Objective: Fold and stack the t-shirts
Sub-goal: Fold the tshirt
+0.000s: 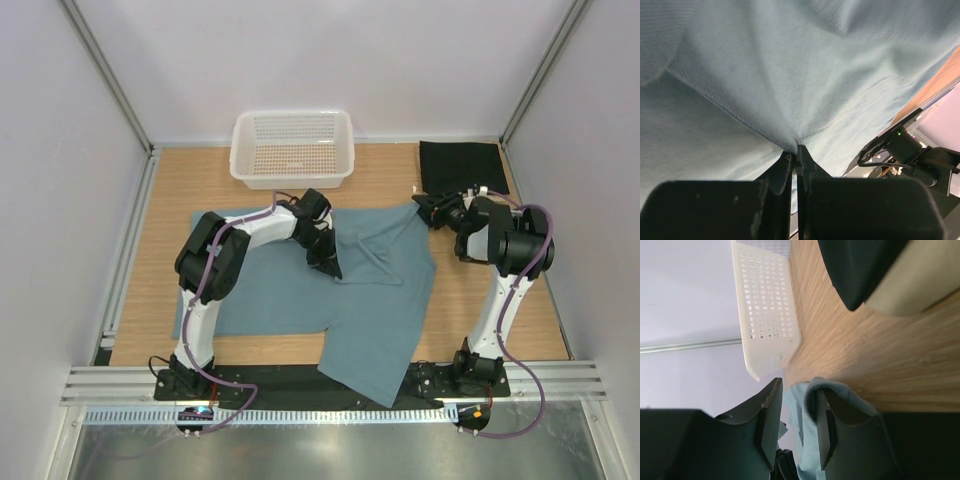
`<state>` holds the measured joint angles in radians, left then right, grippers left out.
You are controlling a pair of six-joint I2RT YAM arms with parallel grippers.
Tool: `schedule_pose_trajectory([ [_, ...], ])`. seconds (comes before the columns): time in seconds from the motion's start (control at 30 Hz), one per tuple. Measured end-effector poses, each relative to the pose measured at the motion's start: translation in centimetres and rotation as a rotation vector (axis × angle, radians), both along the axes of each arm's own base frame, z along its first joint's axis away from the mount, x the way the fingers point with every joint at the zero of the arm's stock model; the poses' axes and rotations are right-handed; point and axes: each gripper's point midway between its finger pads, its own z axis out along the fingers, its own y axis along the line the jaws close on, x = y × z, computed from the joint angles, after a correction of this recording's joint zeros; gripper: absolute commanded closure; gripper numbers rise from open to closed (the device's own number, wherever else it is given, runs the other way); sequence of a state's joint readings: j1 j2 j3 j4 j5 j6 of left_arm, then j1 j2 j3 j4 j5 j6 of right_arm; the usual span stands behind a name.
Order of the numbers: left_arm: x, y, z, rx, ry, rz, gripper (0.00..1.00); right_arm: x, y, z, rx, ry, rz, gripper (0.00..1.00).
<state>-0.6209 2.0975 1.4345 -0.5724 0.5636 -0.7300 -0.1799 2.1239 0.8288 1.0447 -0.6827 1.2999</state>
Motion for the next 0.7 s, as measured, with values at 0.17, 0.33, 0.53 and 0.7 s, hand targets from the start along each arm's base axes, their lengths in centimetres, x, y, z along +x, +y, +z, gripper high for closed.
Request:
schedule_pose_trajectory([
  [0.17,-1.1,0.8,-0.6,0.012,0.028,-0.002,1.00,1.1,-0.7,-0.1,-0.024,0.002,-0.003,0.63],
  [0.33,-1.5,0.9,-0.4,0.005,0.032,-0.009,1.00,2.3,-1.0,-0.4,-0.052,0.012,0.007,0.63],
  [0.53,-1.6,0.9,-0.5,0.000,0.029,-0.022,1.00,3.0,-1.1,-1.8,-0.090,0.071,0.034,0.61],
  [0.7,-2.1,1.4,-0.9,0.012,0.026,-0.052,0.92,3.2,-1.4,-2.7,-0.172,0.167,0.087,0.50],
])
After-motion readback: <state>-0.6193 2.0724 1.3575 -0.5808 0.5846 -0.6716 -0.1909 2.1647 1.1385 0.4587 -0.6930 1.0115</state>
